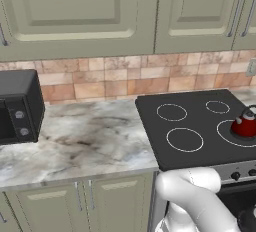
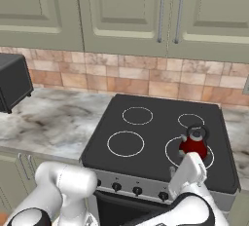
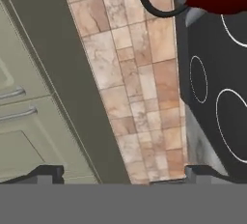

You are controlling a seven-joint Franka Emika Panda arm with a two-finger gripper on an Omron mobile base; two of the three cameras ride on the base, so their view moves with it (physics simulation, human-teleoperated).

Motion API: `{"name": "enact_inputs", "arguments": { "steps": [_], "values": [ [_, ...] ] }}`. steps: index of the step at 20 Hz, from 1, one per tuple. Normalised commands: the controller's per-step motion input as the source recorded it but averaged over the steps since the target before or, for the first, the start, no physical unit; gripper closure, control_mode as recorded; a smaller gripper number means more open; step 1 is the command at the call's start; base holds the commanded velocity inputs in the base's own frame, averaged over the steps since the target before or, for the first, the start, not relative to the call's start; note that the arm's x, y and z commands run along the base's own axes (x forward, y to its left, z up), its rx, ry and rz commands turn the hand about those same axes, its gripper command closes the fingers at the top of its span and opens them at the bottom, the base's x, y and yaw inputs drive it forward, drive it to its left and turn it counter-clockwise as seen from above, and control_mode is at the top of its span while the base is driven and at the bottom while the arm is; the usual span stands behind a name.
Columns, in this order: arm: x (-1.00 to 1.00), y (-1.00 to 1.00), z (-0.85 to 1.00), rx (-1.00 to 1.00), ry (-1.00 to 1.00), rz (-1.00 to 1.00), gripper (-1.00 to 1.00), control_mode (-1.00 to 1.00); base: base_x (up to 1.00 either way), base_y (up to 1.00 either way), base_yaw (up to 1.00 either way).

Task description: The kettle is done boiling. Turn off the stove, then wait for 300 timesteps before moving the kettle to the dining table.

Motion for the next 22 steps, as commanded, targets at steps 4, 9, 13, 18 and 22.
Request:
{"name": "enact_inputs", "arguments": {
  "steps": [4, 9, 13, 18, 22],
  "values": [
    [0.31, -0.25, 0.05, -0.1, 0.11, -0.11, -1.0, -1.0, 0.0, 0.0, 0.0],
    [0.3, -0.25, 0.03, -0.08, 0.13, -0.11, -1.0, -1.0, 0.0, 0.0, 0.0],
    [0.35, -0.24, 0.01, -0.06, 0.17, -0.11, -1.0, -1.0, 0.0, 0.0, 0.0],
    [0.37, -0.16, 0.0, -0.04, 0.23, -0.11, -1.0, -1.0, 0.0, 0.0, 0.0],
    [0.37, -0.05, 0.0, -0.01, 0.27, -0.09, -1.0, -1.0, 0.0, 0.0, 0.0]
  ]
}}
